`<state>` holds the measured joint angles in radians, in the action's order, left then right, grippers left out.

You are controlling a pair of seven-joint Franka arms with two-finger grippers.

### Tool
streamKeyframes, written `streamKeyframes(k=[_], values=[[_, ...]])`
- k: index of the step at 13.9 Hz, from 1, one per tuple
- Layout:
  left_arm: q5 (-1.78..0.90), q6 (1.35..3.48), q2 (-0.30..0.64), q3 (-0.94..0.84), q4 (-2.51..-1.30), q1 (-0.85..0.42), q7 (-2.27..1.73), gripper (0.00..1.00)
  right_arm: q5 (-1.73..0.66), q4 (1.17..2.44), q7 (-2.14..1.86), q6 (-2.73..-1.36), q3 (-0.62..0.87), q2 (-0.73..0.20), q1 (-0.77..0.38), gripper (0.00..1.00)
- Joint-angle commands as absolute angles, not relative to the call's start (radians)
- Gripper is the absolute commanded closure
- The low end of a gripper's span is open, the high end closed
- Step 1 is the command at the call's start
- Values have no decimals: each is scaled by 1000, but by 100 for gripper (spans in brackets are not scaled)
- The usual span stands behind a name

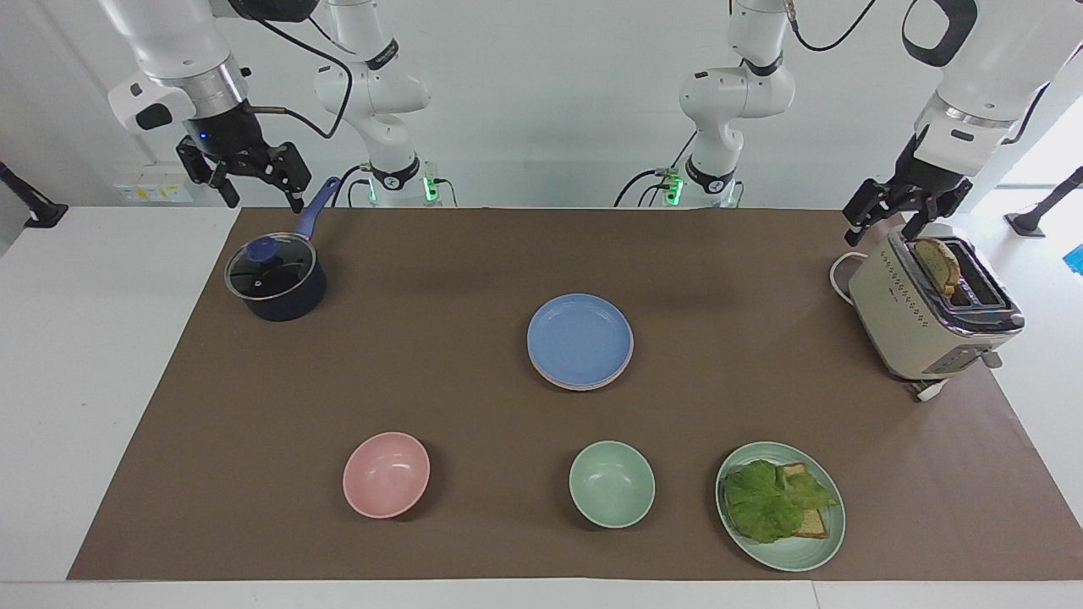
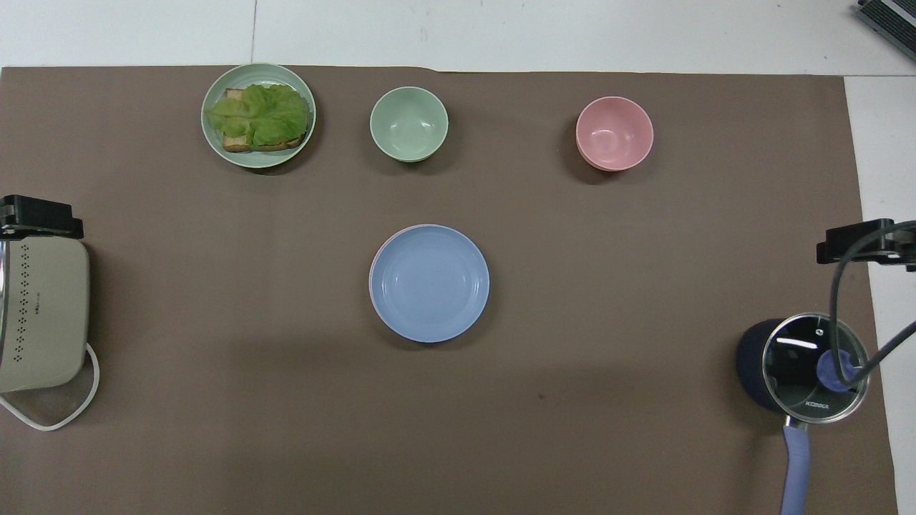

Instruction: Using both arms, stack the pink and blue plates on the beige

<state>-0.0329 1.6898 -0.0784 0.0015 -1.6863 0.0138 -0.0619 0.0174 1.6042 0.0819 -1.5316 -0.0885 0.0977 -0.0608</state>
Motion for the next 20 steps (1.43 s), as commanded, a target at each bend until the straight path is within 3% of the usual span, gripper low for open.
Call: streamKeyframes(k=[1,20], values=[[-18,1677,-84,15,-1686,-2,-58,0,14,1647,58,-1532,-83,132,-63,0],[-18,1677,-84,15,-1686,-2,-58,0,31,1675,-25,-1551,-94,141,-46,0]])
